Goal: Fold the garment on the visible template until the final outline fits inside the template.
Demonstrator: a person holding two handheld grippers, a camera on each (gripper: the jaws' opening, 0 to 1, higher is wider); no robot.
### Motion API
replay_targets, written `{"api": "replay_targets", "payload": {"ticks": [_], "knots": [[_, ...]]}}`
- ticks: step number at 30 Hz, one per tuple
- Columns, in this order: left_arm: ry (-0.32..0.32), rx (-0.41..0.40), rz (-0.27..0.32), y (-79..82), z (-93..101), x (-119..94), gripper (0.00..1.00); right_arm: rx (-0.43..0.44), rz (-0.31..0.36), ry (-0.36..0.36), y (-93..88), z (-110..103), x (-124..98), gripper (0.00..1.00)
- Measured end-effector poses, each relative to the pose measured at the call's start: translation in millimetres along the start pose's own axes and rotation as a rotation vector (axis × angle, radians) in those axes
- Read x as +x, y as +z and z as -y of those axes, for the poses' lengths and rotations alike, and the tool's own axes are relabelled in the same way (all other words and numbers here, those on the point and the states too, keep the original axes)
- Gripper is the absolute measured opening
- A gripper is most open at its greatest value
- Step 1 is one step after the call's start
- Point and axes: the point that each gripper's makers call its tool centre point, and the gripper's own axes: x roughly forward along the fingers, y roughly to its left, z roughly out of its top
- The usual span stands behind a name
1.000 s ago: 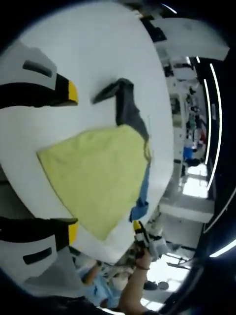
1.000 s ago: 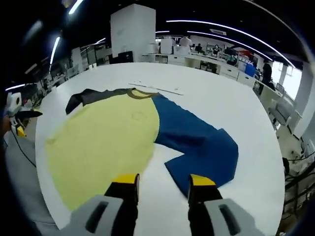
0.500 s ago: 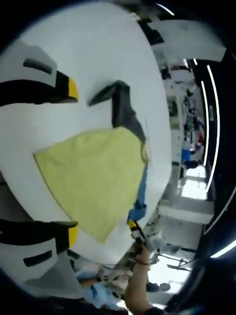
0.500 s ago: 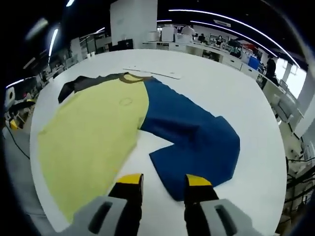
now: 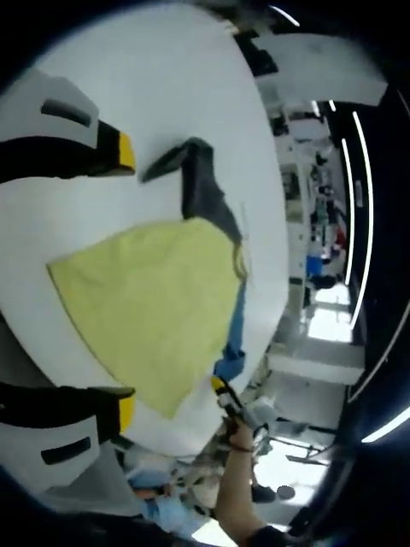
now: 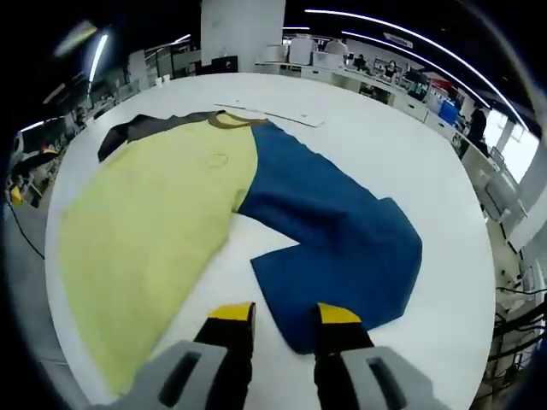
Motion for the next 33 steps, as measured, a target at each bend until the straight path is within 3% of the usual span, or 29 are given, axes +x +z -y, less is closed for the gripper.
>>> {"api": "replay_targets", "payload": {"ticks": [2, 8, 11, 12, 17, 19, 21, 26, 33], "knots": [[0.003, -0.007, 0.01, 2.7, 1.8, 0, 0.96, 0.055, 0.005, 0.023, 0.5, -3, 0, 0.18], [0.022, 0.027, -0.021, -1.6, 2.1, 0, 0.95, 0.02, 0.014, 0.015, 2.7, 2, -1, 0.09], [0.017, 0.022, -0.018, -3.1, -2.6, -1, 0.96, 0.005, 0.005, -0.047, 1.9, 17, 1, 0.0], [0.016, 0.018, -0.015, -3.1, -3.4, -1, 0.95, 0.012, 0.01, -0.02, 2.8, 12, 2, 0.0], [0.016, 0.021, -0.019, -5.3, -9.3, -1, 0.95, 0.044, 0.011, -0.038, 3.8, 15, 2, 0.0], [0.017, 0.027, -0.022, -5.5, -10.7, -1, 0.95, 0.03, 0.053, -0.064, 14.4, 19, -3, 0.0], [0.022, 0.028, -0.021, -5.0, -12.3, -2, 0.94, -0.028, 0.134, -0.098, 37.0, 25, -13, 0.0], [0.033, 0.01, -0.022, -8.0, -18.4, -2, 0.92, -0.019, 0.245, -0.203, 71.8, 54, -45, 0.0], [0.017, -0.004, -0.019, -7.9, -12.4, 2, 0.91, 0.124, 0.273, -0.331, 78.6, 111, -72, 0.0]]}}
